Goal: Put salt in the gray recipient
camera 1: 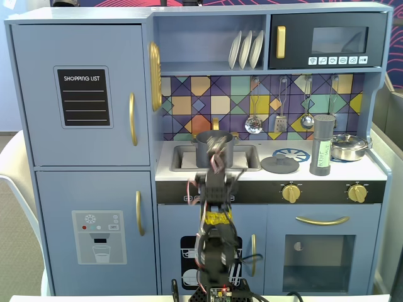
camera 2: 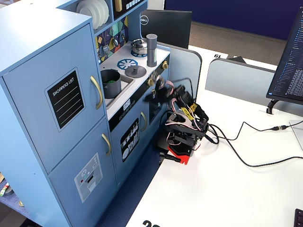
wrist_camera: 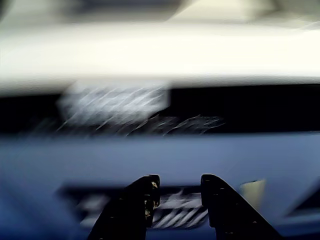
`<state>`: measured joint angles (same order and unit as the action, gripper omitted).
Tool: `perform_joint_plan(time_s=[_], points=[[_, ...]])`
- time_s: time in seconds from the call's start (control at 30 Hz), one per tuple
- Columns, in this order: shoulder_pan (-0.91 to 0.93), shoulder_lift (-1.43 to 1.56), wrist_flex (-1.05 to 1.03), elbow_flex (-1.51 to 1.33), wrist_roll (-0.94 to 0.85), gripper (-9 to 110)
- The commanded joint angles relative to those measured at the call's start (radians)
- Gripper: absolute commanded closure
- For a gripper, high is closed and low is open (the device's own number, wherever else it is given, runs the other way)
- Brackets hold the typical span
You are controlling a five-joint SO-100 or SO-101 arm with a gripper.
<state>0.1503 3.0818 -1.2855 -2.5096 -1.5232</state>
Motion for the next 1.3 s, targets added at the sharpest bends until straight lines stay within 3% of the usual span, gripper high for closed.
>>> perform_joint_plan(time_s=[0.0, 0.17, 0.3, 0.43, 0.53, 1.27], points=[[-0.067, 0.046, 0.129, -0.331, -0.028, 101], [-0.071, 0.060, 0.281, -0.591, -0.058, 101], [-0.095, 0.087, 0.158, -0.606, -0.011, 101], [-0.095, 0.138, -0.032, -0.607, -0.098, 100], [-0.086, 0.138, -0.041, -0.607, -0.011, 101], [-0.086, 0.138, -0.040, -0.607, -0.009, 98]])
